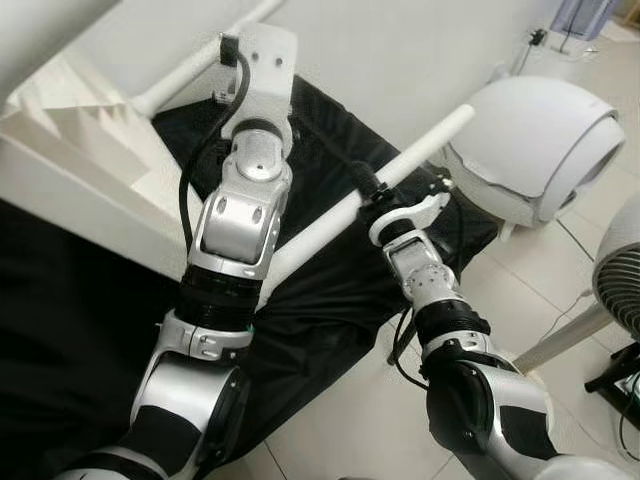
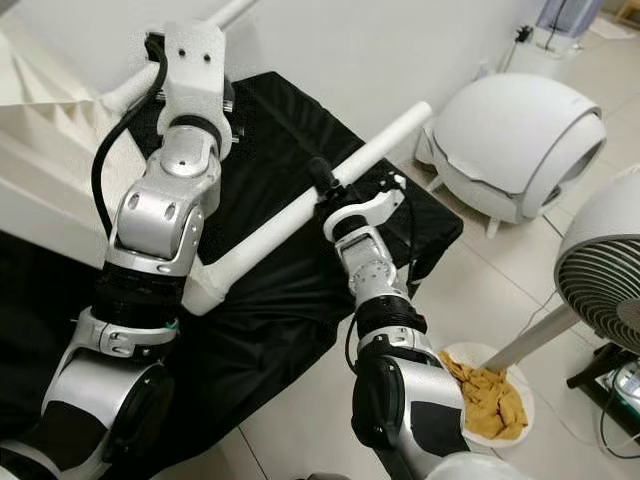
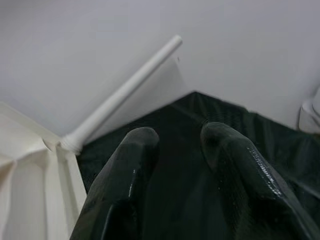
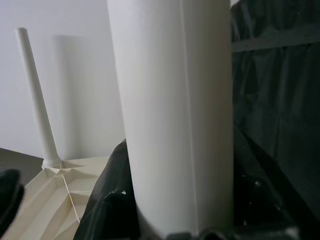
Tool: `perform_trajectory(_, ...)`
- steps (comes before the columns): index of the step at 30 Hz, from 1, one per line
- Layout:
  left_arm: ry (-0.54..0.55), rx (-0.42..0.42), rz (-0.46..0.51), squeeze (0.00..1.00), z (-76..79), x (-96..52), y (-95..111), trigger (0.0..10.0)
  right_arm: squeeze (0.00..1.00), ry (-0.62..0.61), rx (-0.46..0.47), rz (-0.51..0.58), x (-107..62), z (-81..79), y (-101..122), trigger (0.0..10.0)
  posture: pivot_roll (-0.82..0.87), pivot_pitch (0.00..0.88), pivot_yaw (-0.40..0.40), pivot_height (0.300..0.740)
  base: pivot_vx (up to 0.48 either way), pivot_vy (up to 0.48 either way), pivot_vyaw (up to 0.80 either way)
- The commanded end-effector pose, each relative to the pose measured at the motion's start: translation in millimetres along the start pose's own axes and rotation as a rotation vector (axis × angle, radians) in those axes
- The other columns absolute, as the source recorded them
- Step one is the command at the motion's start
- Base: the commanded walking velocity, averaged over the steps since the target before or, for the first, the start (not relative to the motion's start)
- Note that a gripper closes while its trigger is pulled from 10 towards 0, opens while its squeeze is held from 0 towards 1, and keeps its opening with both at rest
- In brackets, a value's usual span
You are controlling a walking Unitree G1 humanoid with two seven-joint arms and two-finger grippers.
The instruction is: Building children table
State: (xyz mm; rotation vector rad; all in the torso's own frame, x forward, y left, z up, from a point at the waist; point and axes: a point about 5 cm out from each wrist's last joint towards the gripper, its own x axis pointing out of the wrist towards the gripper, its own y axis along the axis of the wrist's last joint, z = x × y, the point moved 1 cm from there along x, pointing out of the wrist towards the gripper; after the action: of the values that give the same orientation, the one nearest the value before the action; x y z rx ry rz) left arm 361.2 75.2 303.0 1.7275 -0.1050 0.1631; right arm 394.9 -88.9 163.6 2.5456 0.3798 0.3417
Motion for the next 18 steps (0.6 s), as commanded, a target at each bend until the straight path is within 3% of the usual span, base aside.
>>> perform_trajectory(1,-0.005,0.0,-0.011,0.0,-0.9,-1.0,-2,10.0,0.0,-0.186,-0.002,-0.421,-38.3,40.7,-90,10.0,0.01,0.143,-0.002,0.74,0.0,0.0,0.0)
perform_trajectory(2,-0.004,0.0,-0.013,0.0,-1.8,-1.2,-3,10.0,0.18,-0.191,0.003,-0.409,-39.1,42.7,-88,10.0,0.01,0.142,-0.002,0.74,0.0,0.0,0.0)
perform_trajectory(3,-0.005,0.001,-0.016,0.0,-2.4,-1.4,-4,10.0,0.18,-0.193,0.006,-0.401,-39.7,43.9,-86,10.0,0.01,0.141,-0.002,0.74,0.0,0.0,0.0)
perform_trajectory(4,-0.001,0.0,-0.021,0.0,-3.7,-1.8,-5,10.0,1.0,-0.204,-0.001,-0.373,-40.4,46.9,-82,10.0,0.01,0.143,-0.005,0.74,0.0,0.0,0.0)
perform_trajectory(13,0.01,0.013,-0.041,0.0,-7.9,-3.6,-10,10.0,1.0,-0.307,0.079,-0.194,-46.9,63.5,-58,10.0,0.01,0.136,-0.01,0.74,0.0,0.0,0.0)
perform_trajectory(16,0.001,0.018,-0.037,0.0,-7.4,-4.4,-10,10.0,1.0,-0.3,0.082,-0.183,-50.1,63.7,-58,10.0,0.01,0.135,-0.012,0.74,0.0,0.0,0.0)
perform_trajectory(17,-0.002,0.018,-0.04,0.0,-7.0,-4.7,-10,10.0,0.69,-0.302,0.099,-0.19,-51.6,63.5,-60,10.0,0.01,0.133,-0.012,0.74,0.0,0.0,0.0)
perform_trajectory(18,-0.009,0.018,-0.04,0.0,-6.3,-5.2,-11,10.0,0.0,-0.294,0.118,-0.188,-53.2,62.1,-61,10.0,0.01,0.132,-0.013,0.74,0.0,0.0,0.0)
